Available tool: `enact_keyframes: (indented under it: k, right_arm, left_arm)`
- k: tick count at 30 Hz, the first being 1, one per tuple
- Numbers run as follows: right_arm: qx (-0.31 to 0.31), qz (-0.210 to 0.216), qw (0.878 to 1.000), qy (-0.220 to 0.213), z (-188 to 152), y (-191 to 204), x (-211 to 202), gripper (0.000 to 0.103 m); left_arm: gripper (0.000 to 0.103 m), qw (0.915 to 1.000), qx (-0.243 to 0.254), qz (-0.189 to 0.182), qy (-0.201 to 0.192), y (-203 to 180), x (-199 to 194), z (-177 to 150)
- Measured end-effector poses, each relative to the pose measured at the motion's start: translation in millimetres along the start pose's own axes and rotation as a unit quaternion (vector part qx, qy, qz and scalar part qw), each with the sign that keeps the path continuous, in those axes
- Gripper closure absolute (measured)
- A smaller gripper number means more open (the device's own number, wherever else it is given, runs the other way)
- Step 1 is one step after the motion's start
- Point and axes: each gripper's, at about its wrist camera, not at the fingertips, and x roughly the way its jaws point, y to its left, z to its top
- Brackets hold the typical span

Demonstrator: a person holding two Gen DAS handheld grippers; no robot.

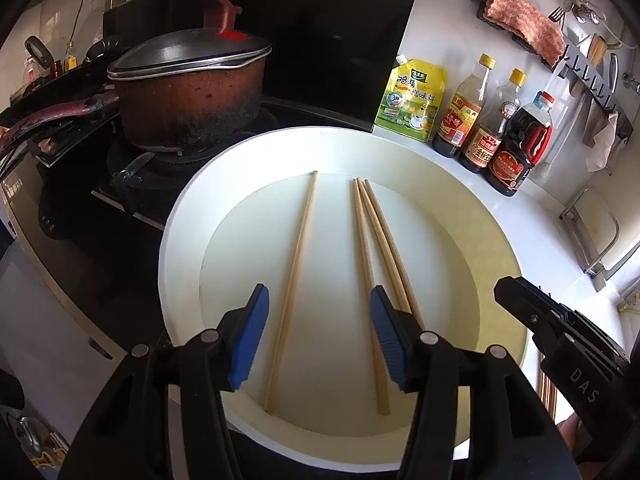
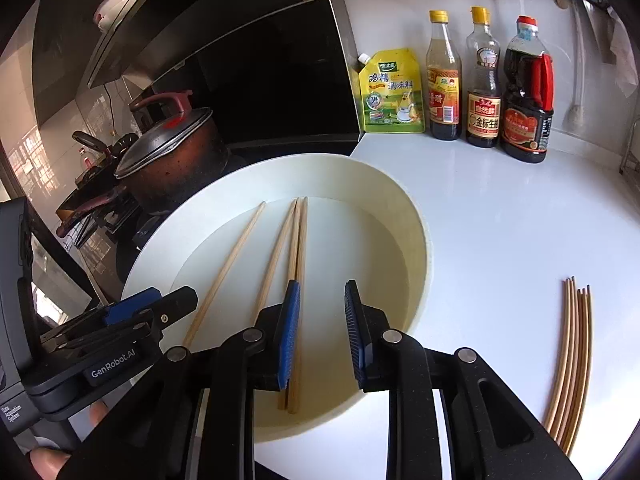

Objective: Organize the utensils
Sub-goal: 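Open the right tool to drop its chopstick while the left tool releases its chopstick, then move both open tools back from the basin to the chopstick pile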

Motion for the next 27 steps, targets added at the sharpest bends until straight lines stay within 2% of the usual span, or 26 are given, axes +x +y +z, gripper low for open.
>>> enact_keyframes:
  k: [12,19,27]
  right_arm:
    - [0.018,-0.020,0.999,-0.034,-23,-31,-47,0.074]
    - [0.023,-0.061,0.997,-0.044,-43,-61,-76,0.066]
    - [0.037,-0.101,0.993,-0.052,-64,-100,-101,0.059]
  left_arm:
    - [0.047,0.9997,0.020,-0.008,-0.014,-38,-30,-24]
    - [0.041,0.9982,0.054,-0.020,-0.018,-75,-39,-39]
    - [0.034,0.9936,0.105,-0.041,-0.004,-121,-39,-59]
